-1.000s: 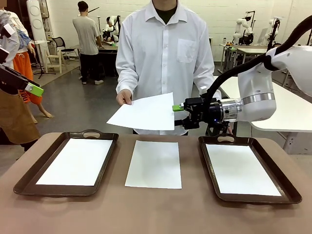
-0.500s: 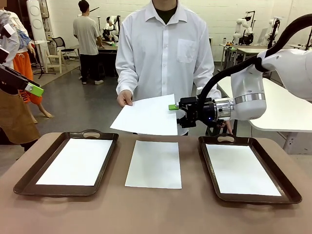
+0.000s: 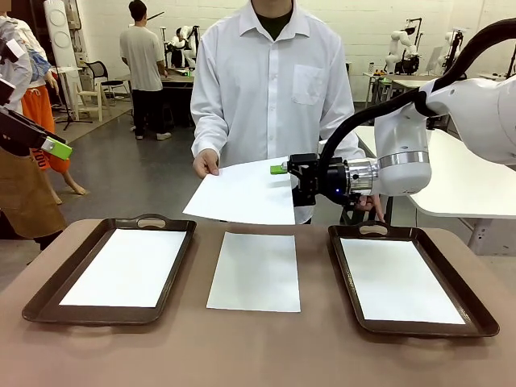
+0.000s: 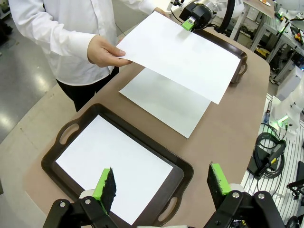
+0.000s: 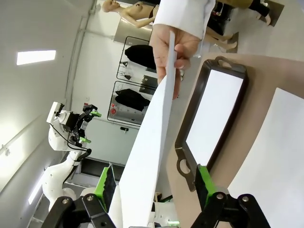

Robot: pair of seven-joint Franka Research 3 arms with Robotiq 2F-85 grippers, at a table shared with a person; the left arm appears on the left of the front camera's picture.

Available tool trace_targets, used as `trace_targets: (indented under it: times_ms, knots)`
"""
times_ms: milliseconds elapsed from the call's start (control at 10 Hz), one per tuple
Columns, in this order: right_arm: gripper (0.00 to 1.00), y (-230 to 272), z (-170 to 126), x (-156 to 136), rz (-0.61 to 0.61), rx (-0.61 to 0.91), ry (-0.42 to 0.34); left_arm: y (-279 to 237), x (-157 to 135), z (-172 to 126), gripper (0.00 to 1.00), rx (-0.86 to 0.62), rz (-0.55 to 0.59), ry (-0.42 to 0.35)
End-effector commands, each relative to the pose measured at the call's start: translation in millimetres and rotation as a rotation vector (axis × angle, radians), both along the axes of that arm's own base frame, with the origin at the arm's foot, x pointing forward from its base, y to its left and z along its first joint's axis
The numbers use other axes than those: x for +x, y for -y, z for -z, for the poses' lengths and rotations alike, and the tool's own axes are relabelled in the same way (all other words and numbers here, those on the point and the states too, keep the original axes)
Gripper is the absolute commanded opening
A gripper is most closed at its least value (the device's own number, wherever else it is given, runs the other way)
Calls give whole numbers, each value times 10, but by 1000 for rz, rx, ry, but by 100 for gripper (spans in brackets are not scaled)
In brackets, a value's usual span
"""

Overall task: Sort the A4 documents.
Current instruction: Receive the A4 Paper.

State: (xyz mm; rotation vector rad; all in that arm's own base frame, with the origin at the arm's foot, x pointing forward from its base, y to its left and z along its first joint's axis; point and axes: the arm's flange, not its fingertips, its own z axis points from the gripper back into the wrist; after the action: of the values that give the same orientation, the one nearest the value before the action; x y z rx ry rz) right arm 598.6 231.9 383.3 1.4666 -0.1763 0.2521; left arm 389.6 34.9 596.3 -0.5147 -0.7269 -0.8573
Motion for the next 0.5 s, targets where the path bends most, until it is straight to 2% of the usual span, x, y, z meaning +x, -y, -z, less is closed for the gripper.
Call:
trace_targets:
  times_ms: [0,400]
  knots:
    - [89,-34,-31,-102,-26,37,-50,7,-6,-3,100,2,0,1]
    - [89,-33,-29,-210,-55,17,-39,7,-6,-3,100,2,0,1]
